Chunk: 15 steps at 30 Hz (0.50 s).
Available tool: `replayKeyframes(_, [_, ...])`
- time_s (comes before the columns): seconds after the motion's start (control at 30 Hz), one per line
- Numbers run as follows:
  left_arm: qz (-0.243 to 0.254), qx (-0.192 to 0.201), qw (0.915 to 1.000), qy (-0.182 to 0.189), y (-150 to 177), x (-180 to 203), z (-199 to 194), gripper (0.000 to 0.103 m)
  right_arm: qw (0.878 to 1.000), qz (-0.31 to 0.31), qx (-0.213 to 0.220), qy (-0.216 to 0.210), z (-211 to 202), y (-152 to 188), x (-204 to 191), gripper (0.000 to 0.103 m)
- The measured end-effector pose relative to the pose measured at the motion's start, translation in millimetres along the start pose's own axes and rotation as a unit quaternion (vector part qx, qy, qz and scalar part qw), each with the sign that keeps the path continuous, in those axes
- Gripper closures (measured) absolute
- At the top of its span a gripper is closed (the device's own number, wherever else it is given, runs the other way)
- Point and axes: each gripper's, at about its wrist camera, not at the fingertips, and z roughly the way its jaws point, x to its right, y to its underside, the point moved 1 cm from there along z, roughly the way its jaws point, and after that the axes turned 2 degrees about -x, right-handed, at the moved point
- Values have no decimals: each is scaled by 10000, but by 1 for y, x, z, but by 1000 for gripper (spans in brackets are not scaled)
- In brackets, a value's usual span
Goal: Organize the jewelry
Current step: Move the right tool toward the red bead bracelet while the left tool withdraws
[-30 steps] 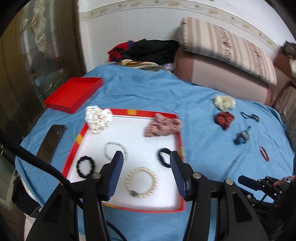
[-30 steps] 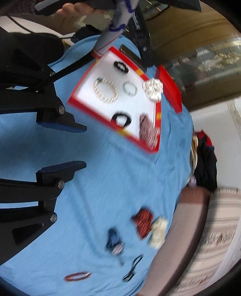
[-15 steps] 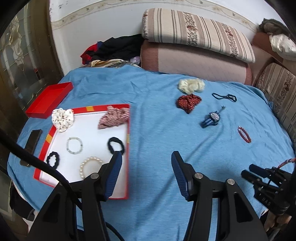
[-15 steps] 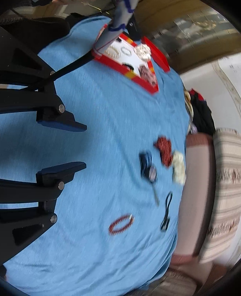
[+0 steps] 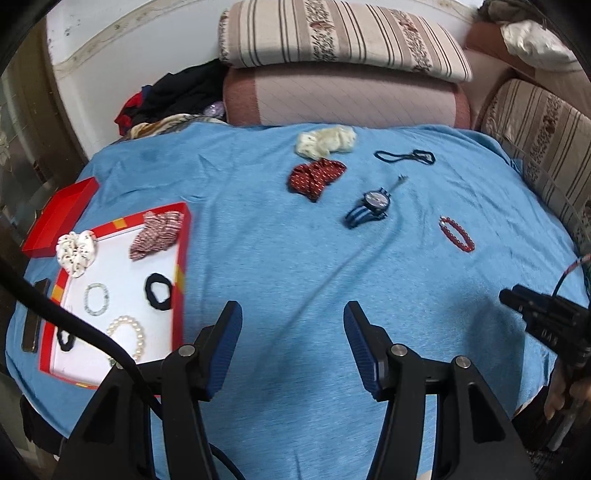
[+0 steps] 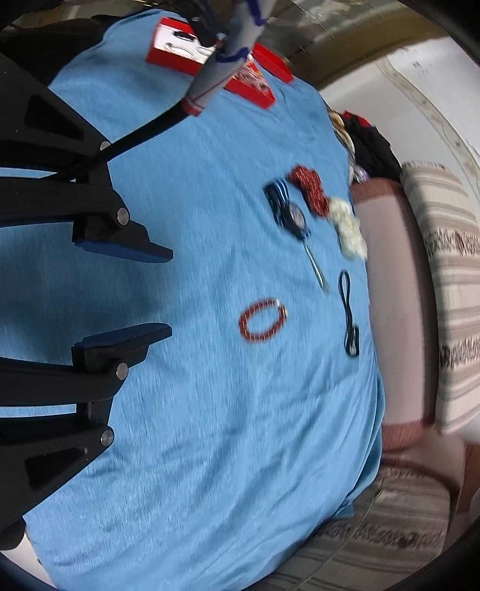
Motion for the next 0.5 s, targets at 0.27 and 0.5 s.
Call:
replayKeyframes(0.27, [30, -256, 9996, 131, -1, 11, 28, 47, 9999, 134, -54, 66, 14, -10, 14, 66])
replayKeyframes(0.5, [34, -432, 9989, 156, -10, 13, 59, 47, 9997, 197, -136, 91, 34, -22, 19, 59])
